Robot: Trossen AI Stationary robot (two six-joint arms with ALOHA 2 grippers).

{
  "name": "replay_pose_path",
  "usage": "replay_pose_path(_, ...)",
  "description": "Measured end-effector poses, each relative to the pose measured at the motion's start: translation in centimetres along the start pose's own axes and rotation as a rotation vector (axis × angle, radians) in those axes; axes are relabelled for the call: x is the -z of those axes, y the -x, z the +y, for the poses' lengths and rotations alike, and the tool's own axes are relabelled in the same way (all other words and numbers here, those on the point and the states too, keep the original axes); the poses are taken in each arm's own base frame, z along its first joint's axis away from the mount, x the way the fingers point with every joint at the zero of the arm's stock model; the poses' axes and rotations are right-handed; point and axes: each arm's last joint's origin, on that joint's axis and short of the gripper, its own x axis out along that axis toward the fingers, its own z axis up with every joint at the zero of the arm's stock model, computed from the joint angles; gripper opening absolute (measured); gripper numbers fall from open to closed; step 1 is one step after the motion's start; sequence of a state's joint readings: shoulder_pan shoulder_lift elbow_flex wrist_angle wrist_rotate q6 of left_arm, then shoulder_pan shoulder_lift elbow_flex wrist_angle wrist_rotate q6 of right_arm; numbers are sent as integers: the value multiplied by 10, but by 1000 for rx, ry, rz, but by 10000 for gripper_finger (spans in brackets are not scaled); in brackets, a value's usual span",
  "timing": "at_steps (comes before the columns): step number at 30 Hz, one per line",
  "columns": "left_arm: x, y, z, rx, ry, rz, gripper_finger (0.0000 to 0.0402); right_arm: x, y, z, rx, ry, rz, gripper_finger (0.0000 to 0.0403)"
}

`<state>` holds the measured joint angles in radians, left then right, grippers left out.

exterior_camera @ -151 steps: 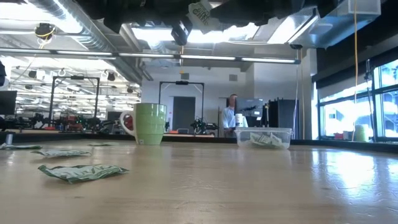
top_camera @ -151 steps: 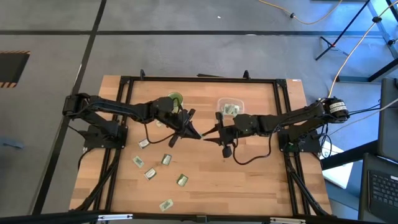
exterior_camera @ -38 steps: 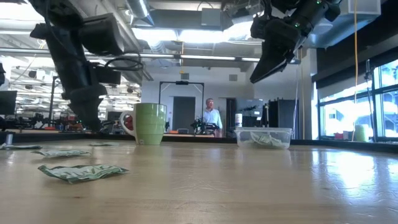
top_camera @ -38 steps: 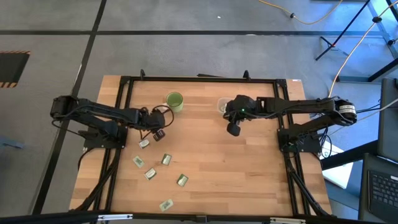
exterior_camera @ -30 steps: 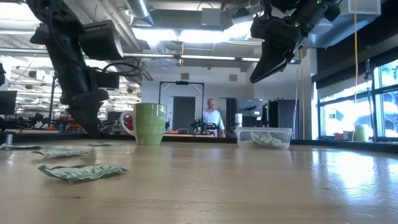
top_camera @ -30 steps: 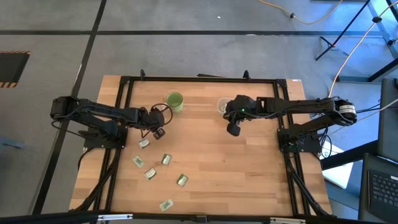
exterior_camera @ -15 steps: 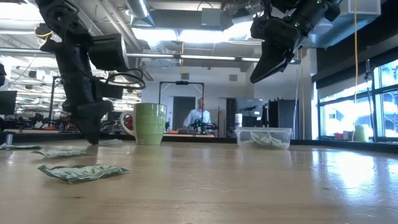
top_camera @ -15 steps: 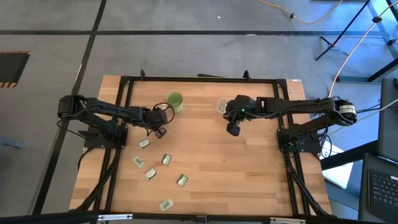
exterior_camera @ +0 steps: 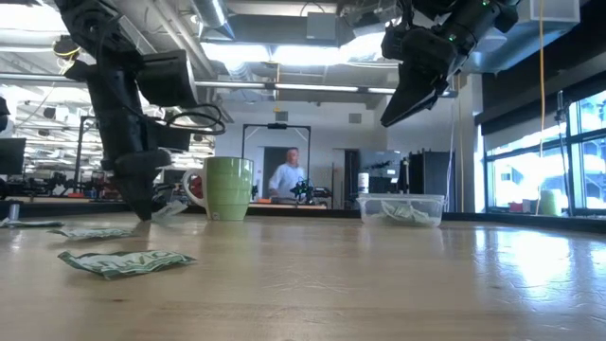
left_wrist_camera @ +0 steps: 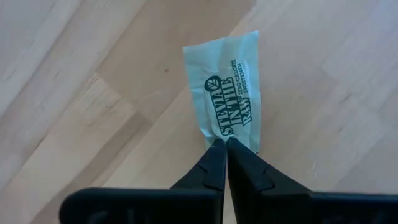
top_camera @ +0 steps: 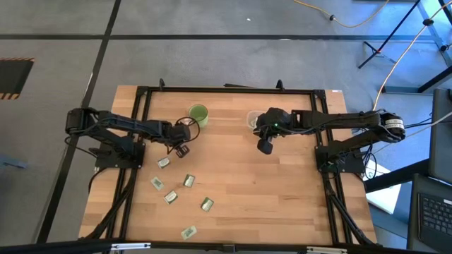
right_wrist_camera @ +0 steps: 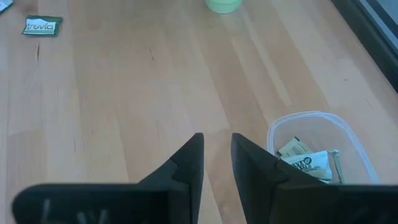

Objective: Pick and place items into bin
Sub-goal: Put the white stevia packet into the transparent bin

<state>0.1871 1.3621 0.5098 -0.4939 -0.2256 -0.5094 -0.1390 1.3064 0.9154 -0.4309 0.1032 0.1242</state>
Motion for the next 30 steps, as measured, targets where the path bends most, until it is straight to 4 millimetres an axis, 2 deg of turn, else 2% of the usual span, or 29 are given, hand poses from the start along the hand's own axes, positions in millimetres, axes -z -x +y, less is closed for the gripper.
replay_pose_path(5, 0, 2, -1, 23, -31, 8, 3, 0, 0, 0, 0, 1, 0, 85)
replay_pose_path(10, -5, 14, -9, 131, -109, 16, 2, 0, 0, 0, 0, 4, -2, 85)
replay_pose_path(16, -14, 31, -20, 258, -188, -63, 2, -2, 0, 0, -3, 62, -20, 85)
replay_pose_path(23, -32, 44, -40, 375, -276, -306, 2, -13, -3, 11, -30, 179, -139, 85)
replay_pose_path(30, -46, 62, -57, 234, -405, -667, 2, -23, -12, 31, -85, 186, -271, 85)
